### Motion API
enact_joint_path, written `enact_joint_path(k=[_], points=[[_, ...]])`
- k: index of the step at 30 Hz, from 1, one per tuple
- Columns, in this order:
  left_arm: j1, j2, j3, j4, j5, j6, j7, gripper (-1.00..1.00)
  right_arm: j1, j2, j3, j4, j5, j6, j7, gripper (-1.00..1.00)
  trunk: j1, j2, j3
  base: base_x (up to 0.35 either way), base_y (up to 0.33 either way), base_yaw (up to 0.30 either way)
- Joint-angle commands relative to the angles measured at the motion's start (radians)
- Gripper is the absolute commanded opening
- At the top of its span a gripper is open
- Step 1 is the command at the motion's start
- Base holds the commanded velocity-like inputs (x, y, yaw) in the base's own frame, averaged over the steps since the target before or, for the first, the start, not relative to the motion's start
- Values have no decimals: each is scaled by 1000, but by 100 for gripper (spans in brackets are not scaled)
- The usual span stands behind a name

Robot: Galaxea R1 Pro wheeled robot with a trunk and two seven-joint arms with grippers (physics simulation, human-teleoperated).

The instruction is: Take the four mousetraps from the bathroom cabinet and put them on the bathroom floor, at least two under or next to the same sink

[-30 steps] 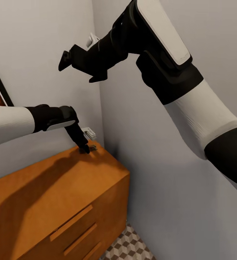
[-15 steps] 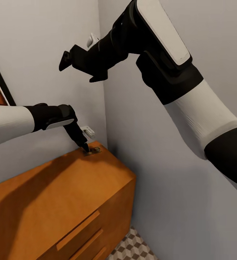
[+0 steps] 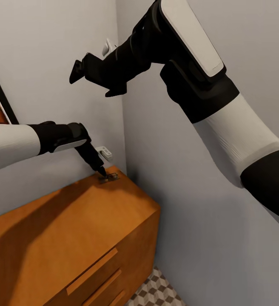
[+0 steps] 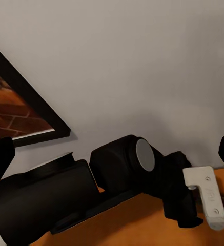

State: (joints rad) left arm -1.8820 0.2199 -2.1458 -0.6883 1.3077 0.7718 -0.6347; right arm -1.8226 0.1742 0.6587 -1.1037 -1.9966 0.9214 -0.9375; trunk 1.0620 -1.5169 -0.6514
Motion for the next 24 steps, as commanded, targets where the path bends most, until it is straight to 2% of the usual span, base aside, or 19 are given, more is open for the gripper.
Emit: enact_joint_path(k=[1, 8, 14, 24], points=[[-2, 0, -3, 4, 6, -5, 0, 100, -1, 0, 0, 0, -9, 1, -10, 100, 0, -1, -1, 0, 0, 0], [-2, -4, -1, 64, 7, -30, -13, 100, 5, 0, 2, 1, -8, 1, -10, 100, 0, -1, -1, 0, 0, 0], [-2, -7, 0, 108, 7, -37, -59, 100, 12, 0, 3, 1, -6, 1, -10, 100, 0, -1, -1, 0, 0, 0], [-1, -8, -1, 121, 7, -45, -85, 100, 14, 0, 6, 0, 7, 1, -9, 100, 0, -1, -1, 0, 0, 0]])
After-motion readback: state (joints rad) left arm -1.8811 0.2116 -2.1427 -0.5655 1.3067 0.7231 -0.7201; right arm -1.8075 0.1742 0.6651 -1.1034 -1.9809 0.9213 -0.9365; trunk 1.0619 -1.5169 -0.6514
